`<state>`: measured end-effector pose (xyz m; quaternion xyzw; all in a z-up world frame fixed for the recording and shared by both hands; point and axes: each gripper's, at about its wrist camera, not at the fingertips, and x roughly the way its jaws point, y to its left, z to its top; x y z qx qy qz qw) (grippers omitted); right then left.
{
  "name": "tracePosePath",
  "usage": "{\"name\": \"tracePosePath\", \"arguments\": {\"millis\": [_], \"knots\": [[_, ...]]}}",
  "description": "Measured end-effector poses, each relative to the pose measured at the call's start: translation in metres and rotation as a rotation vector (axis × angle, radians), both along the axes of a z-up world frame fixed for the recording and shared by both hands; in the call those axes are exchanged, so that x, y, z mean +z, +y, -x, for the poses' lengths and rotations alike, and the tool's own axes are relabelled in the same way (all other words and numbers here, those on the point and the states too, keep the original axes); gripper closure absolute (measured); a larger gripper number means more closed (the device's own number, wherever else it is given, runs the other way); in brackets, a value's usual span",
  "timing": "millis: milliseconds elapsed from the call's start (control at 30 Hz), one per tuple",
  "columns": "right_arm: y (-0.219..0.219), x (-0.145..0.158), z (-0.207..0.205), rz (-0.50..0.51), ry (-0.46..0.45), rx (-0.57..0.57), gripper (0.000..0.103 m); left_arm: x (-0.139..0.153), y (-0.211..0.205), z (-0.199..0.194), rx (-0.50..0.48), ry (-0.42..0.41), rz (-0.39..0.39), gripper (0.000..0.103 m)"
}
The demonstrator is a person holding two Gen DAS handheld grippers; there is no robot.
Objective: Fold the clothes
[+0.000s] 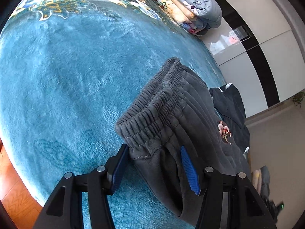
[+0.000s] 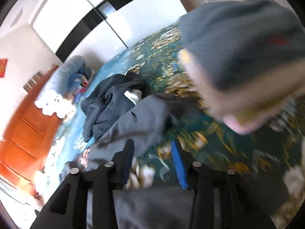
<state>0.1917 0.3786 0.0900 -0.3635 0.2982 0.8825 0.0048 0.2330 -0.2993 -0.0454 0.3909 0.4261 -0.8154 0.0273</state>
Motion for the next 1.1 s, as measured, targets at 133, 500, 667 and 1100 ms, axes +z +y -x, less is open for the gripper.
{"name": "tracePosePath", "arguments": {"millis": [133, 500, 667, 1100], "knots": [[0.048, -0.013, -0.079, 0.021, -0.069, -0.111, 0.058, 0.000, 0.001, 0.001, 0.027, -0.006, -0.006, 0.045], [0.077, -0.095, -0.142, 0.356, -0.110, -0.100, 0.058, -0.012, -0.007, -0.011, 0.116, -0.028, -0.222, 0.045], [0.053, -0.111, -0.115, 0.415, -0.099, -0.062, 0.058, -0.010, -0.008, -0.015, 0.123, -0.039, -0.267, 0.052], [0.042, -0.068, -0.097, 0.464, 0.068, -0.068, 0.098, 0.012, -0.016, -0.027, 0.205, -0.030, -0.300, 0.094]]}}
